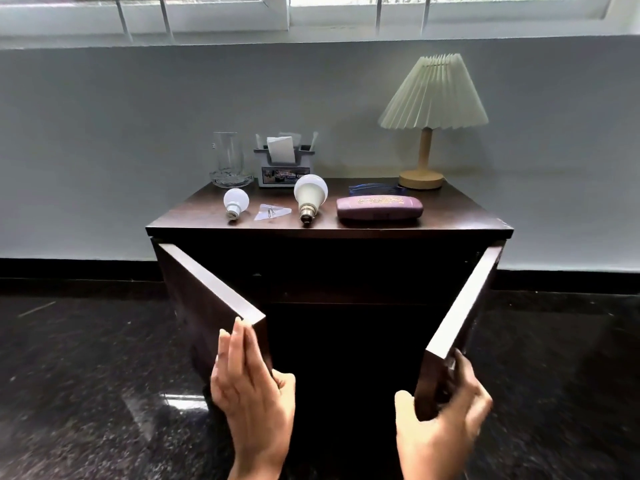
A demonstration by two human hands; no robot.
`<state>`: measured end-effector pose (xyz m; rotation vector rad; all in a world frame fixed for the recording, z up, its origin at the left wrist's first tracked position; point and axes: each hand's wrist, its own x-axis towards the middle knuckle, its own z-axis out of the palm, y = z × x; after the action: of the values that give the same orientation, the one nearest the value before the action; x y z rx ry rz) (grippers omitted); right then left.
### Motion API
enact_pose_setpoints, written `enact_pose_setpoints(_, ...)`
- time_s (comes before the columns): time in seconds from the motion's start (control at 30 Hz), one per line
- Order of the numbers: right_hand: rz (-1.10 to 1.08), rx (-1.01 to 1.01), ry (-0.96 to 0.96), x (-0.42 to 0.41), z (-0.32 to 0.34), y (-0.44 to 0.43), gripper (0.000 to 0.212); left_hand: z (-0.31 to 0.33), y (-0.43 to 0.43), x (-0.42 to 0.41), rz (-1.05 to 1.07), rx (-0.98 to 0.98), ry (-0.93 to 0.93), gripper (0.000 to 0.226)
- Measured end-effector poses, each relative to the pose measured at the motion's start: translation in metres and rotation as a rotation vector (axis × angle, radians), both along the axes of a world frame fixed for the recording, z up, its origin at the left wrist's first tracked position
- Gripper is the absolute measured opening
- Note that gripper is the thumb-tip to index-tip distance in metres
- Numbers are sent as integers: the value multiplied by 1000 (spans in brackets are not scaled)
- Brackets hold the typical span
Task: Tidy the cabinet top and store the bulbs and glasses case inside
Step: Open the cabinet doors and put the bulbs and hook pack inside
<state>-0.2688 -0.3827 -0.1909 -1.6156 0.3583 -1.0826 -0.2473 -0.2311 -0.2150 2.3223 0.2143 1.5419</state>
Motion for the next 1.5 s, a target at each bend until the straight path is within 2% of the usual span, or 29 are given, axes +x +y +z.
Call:
enact_pose_setpoints(0.07,-8,74,14,-3,-3,-4,67,-10,11,-5,2,97,16,91)
enact_pose_setpoints(0.13,-46,32,34,-8,-1,-8,68,-13,17,-12,1,153,26,75)
enact_pose_setpoints(0.2,-107,-6,44,-12,2,-13,65,-12,18,-16,-9,192,45,71)
enact_pose_setpoints(0.57,-92,14,118,-24,15,-26,61,-3,25,-27,-186,99,117,72)
enact_pose_setpoints(0.67,-55,-4,173,-27,17,-24,68,-5,29,-31,-210,120,86,76)
enact_pose_setpoints(0.8,13,-4,192,-29,20,-26,67,-2,28,-35,-274,25,219,109)
enact_pose_setpoints(0.87,27,-9,178,-25,19,-30,66,4,29,-33,-320,-18,244,114)
enact_pose_setpoints(1.2,10,-52,147,-31,10,-55,60,6,35,-40,-298,16,177,91)
enact_pose_setpoints(1.5,39,-36,164,-41,9,-81,59,8,67,-70,-313,-27,207,99)
